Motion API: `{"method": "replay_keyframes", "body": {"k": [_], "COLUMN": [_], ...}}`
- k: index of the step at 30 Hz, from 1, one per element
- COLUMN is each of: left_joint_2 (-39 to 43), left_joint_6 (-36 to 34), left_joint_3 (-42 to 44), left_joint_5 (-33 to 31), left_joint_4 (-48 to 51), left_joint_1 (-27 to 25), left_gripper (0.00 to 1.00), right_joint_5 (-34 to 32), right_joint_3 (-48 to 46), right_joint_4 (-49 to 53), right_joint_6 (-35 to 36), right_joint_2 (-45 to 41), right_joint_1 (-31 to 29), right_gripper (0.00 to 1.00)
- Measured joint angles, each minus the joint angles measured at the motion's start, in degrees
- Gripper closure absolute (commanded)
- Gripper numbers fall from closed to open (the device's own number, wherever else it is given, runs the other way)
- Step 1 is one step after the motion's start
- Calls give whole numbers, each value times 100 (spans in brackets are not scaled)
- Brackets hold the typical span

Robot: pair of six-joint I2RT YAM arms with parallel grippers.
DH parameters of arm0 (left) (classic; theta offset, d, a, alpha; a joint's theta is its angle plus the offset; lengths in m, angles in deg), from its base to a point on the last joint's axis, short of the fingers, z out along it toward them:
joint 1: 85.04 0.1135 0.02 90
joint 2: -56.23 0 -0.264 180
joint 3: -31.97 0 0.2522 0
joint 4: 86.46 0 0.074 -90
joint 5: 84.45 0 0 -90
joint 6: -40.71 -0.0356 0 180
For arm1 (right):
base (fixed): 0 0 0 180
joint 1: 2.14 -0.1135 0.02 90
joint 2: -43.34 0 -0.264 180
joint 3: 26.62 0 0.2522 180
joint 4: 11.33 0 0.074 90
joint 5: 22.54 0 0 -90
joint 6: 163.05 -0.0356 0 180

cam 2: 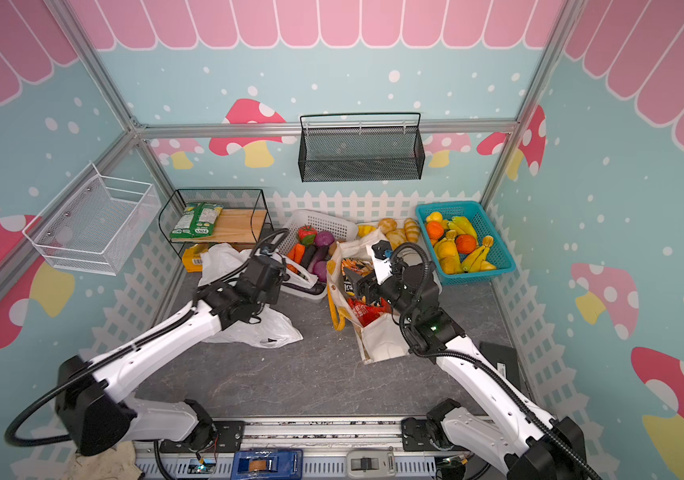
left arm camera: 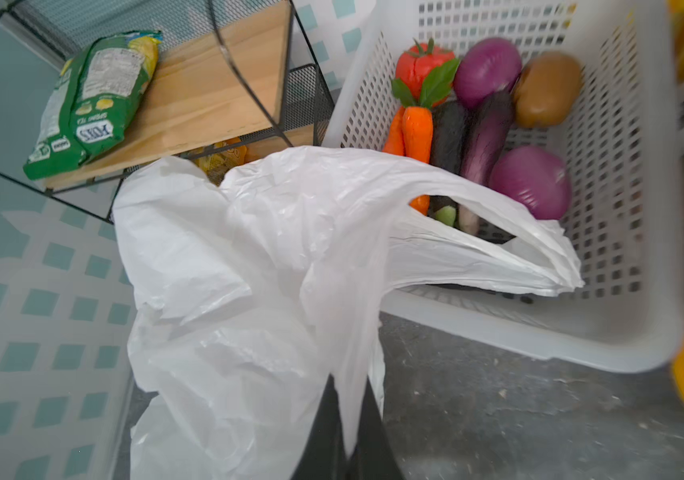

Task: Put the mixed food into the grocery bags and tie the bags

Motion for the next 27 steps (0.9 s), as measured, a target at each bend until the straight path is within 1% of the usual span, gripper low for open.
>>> {"method": "replay_keyframes", "body": {"k": [1,3,6,8,11,15,20,22,24,26,27], "left_joint_2": [361,1228,2035,2238,2256,2223,2234,2234,2232,2225,2221], "left_joint_6": [184,658,1213,1482,1764,1967,2048,2046,2031,1991,1967], "left_joint_3": [136,474,765,793,798,822,822,822,822,822,822], "left_joint_5": [297,1016,1834,2286,2796,3176,3484,3582,3661,3707,3724], "left_joint_4": [-81,-304,-520,-603,-695,-695,-702,-699,-691,-675,-651], "left_joint_1": [199,782,1322,1429,1440,1440,1440,1440,1440,1449,1458], "left_gripper": [100,100,100,100,100,100,100,100,100,100,100], "right_joint_5": [133,339,472,568,673,654,251,46,-96,-214,-271], "right_joint_3": [2,13,151,280,341,365,400,470,564,625,662], "right_joint_4": [-79,-232,-337,-448,-761,-1086,-1235,-1231,-1228,-1231,-1231], "right_joint_6": [-61,-164,-181,-162,-118,15,186,249,323,391,422], "right_joint_2": [101,337,726,970,1239,1578,2074,2275,2430,2470,2474], "right_joint_1": [-13,-114,-529,-837,-1207,-1436,-1497,-1497,-1497,-1502,-1504], "right_gripper": [18,18,17,15,13,11,11,17,32,51,59]}}
